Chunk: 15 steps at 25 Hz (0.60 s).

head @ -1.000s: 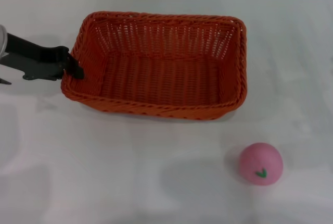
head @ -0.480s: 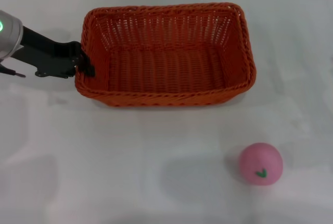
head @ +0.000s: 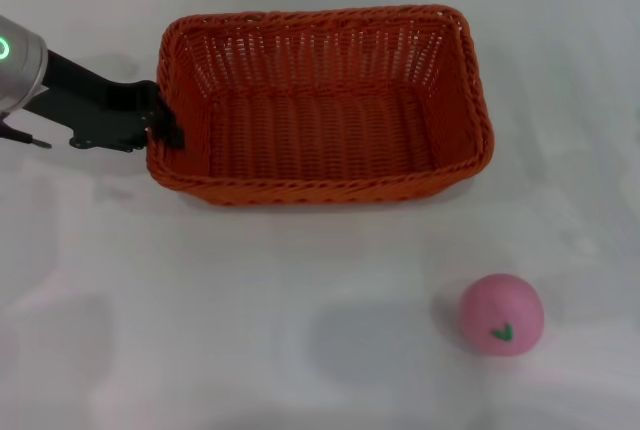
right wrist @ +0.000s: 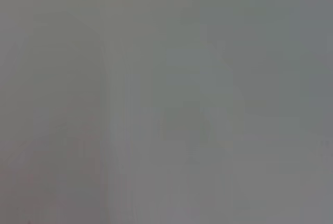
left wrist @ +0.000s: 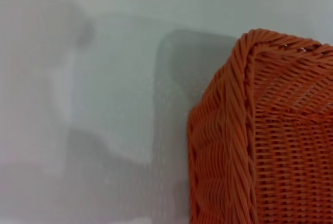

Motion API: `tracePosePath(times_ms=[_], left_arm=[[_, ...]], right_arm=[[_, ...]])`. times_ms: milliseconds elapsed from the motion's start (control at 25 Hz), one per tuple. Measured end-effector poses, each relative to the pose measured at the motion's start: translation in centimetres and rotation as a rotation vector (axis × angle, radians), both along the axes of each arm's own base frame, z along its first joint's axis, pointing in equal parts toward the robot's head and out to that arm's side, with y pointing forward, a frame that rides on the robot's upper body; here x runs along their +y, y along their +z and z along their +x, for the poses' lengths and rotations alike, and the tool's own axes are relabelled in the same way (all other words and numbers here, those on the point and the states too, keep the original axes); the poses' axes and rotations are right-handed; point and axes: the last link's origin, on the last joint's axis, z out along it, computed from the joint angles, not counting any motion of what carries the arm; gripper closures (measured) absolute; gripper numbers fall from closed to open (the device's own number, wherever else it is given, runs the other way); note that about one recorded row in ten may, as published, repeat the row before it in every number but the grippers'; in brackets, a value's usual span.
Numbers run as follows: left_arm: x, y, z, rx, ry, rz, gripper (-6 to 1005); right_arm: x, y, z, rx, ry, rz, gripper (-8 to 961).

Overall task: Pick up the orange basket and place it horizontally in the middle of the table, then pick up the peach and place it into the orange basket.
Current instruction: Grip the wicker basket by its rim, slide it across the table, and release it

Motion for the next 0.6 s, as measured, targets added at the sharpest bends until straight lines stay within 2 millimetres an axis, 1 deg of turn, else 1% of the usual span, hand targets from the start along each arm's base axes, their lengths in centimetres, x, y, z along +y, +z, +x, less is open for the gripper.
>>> tracePosePath(times_ms=[600], left_arm=[[-0.17,-0.68,0.34,-0.009,-0.014,-0.049,737]], right_arm=[[-0.20,-0.10,-0.06,0.005,0.003,-0.001,292]])
